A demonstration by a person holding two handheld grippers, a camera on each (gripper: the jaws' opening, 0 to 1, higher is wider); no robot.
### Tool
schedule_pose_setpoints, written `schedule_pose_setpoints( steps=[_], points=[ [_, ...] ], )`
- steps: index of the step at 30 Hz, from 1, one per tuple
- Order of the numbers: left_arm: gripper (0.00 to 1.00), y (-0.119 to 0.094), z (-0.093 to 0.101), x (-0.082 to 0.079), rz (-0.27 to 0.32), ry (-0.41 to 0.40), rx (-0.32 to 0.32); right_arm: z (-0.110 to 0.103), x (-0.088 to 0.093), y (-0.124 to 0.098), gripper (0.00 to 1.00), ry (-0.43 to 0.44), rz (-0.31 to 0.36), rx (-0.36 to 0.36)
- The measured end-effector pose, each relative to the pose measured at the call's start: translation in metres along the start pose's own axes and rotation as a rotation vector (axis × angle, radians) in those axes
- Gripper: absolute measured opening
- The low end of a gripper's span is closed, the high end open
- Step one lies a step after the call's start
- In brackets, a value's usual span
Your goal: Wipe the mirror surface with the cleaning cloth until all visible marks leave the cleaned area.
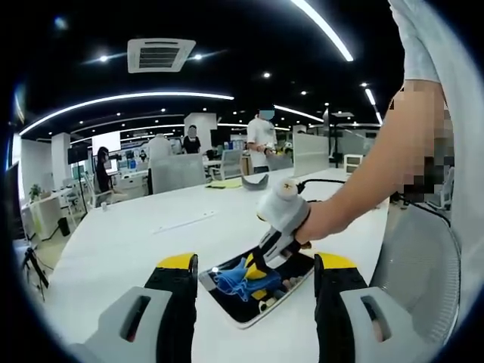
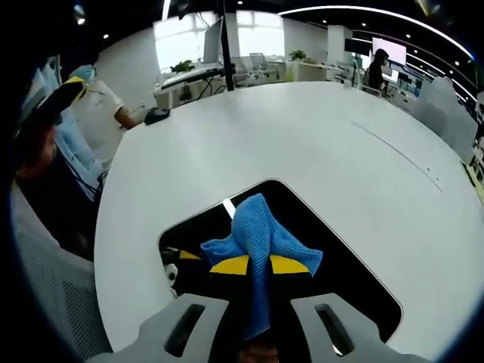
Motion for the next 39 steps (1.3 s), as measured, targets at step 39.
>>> schedule_pose_setpoints(
  steps=[39],
  points=[
    [0.62, 0.003, -0.004, 0.001, -0.008, -0.007, 0.000, 0.028, -0.017, 0.010, 0.03, 0.013, 0.003, 0.026]
  ],
)
Point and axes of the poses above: the point that each gripper's makers call its tool centre point, and the gripper's own axes: y roughly forward along the fingers, z roughly to its right, x roughly out of its underside, the point moved 3 cm from there along -y, roughly backward along the fingers, and after that the axes turned 9 degrees about -z, right-handed, at the moved point
